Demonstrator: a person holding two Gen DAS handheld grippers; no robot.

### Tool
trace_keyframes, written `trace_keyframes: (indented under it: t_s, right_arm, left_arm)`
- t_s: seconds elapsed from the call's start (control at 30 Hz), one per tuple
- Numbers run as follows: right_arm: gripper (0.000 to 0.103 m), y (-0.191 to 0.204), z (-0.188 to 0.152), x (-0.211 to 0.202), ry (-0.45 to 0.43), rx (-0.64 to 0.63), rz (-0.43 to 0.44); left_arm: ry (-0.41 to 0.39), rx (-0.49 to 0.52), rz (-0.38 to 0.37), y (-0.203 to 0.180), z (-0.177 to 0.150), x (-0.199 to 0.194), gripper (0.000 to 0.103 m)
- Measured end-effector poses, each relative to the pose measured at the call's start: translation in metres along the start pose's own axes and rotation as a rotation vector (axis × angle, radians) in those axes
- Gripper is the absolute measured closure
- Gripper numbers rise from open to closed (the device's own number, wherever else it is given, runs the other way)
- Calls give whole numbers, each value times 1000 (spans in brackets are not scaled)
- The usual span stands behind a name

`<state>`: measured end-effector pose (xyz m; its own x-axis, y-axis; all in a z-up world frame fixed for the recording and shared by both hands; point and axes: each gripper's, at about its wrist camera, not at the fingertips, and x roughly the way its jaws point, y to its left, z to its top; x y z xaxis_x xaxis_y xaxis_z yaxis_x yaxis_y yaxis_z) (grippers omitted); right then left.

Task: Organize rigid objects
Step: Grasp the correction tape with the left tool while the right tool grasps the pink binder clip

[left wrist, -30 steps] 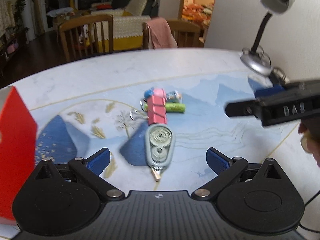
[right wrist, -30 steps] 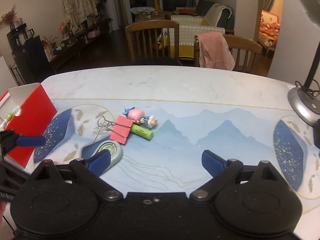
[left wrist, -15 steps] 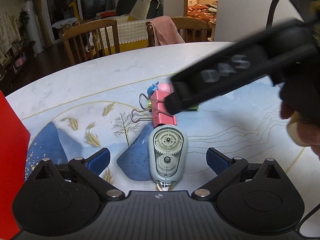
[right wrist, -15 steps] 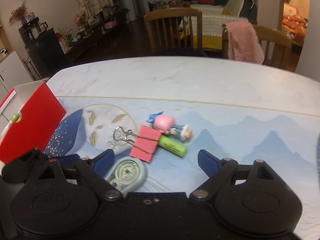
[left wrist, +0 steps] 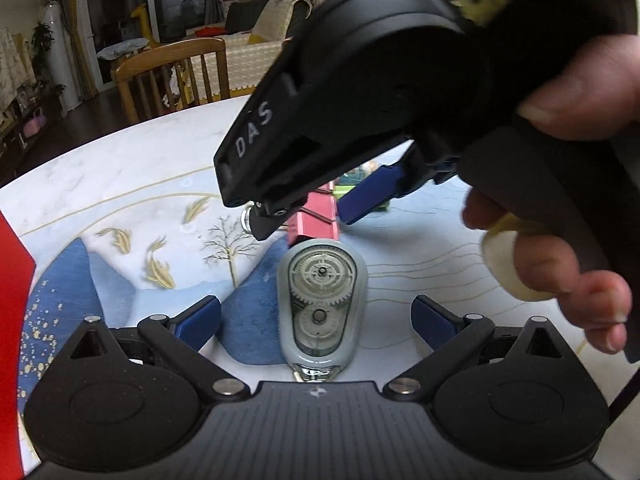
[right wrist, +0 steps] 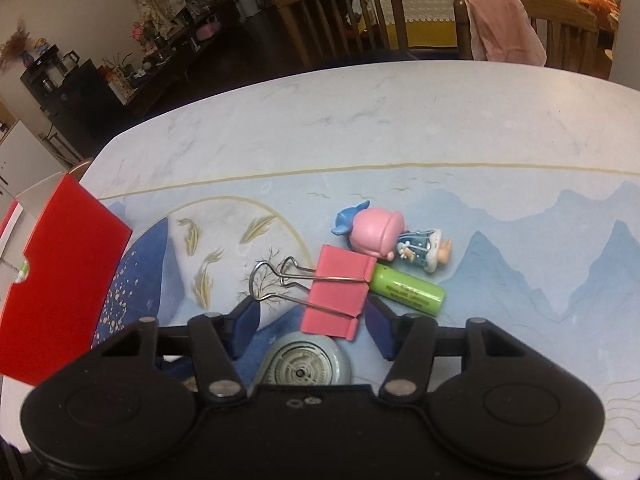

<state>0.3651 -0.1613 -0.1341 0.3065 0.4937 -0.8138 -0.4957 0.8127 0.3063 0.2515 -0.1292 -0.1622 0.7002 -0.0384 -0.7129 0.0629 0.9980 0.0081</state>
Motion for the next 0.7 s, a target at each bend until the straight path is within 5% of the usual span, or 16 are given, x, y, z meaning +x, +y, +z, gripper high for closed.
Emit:
trace_keyframes:
  t_s: [0.43,0.7]
  right_arm:
    - [66,-5,1,7,4,67,-31]
    - [69,-3,-1,0,-17,72,-41]
  left_arm:
    - [-6,-6,-6,0,1,4,51]
    - [7,-28,-9,4,-5,-3,54]
